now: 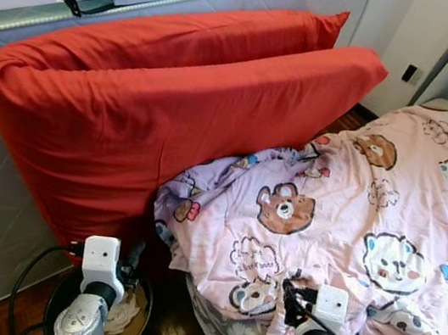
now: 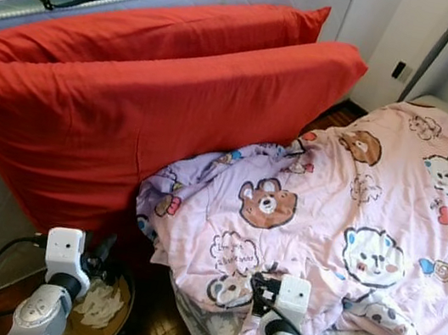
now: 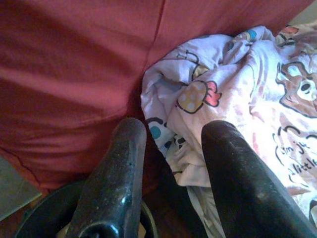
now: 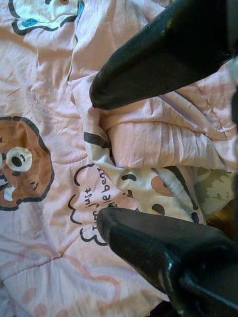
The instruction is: Clean up the room
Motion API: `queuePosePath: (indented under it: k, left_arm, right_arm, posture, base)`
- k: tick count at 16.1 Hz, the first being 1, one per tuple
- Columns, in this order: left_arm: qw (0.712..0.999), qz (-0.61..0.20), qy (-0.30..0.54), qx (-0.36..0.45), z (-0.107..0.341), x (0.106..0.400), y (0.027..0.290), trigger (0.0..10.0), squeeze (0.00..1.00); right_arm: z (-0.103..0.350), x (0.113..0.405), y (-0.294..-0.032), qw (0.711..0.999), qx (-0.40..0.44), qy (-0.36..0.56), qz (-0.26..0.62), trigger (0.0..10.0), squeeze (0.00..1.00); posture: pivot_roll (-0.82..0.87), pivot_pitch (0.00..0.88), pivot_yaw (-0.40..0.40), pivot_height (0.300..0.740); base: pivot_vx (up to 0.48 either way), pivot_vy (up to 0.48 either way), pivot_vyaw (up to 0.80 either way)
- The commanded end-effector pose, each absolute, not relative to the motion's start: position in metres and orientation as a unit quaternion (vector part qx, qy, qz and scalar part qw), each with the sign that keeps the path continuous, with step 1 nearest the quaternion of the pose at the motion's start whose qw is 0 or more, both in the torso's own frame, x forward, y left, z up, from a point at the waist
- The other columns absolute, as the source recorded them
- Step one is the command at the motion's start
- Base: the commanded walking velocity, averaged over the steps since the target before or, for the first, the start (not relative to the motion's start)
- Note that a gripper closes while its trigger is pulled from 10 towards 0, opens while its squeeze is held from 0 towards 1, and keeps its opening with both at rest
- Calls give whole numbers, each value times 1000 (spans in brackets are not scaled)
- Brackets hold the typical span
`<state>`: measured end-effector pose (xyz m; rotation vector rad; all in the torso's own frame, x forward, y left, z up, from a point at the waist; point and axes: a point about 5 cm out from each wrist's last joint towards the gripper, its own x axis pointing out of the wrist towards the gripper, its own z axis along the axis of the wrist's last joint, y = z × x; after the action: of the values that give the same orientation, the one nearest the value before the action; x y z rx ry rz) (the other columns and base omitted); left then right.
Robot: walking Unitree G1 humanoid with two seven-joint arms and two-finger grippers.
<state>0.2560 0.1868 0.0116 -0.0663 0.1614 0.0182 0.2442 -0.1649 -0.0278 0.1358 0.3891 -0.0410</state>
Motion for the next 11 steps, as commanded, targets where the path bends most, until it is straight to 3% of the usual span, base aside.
queuePosePath:
  k: [1, 5, 7, 11]
  left_arm:
    - [995, 13, 92, -33, 9, 254, 189, 10000, 0]
    - [995, 13, 90, -32, 12, 258, 191, 10000, 0]
    - [995, 12, 91, -32, 14, 258, 192, 10000, 0]
    - [995, 10, 91, -32, 15, 259, 192, 10000, 0]
  right_arm:
    - [-29, 241, -164, 978, 68, 195, -22, 10000, 0]
    - [-35, 238, -162, 973, 60, 222, -18, 10000, 0]
    - [-36, 237, -159, 973, 63, 223, -10, 10000, 0]
    - [-36, 237, -160, 972, 63, 224, -16, 10000, 0]
  posture:
    - [17, 116, -1, 710]
    - [19, 117, 1, 706]
    - [20, 120, 3, 676]
    - [22, 123, 4, 676]
  base:
    - [0, 0, 0]
    - [0, 0, 0]
    - [0, 0, 0]
    - [0, 0, 0]
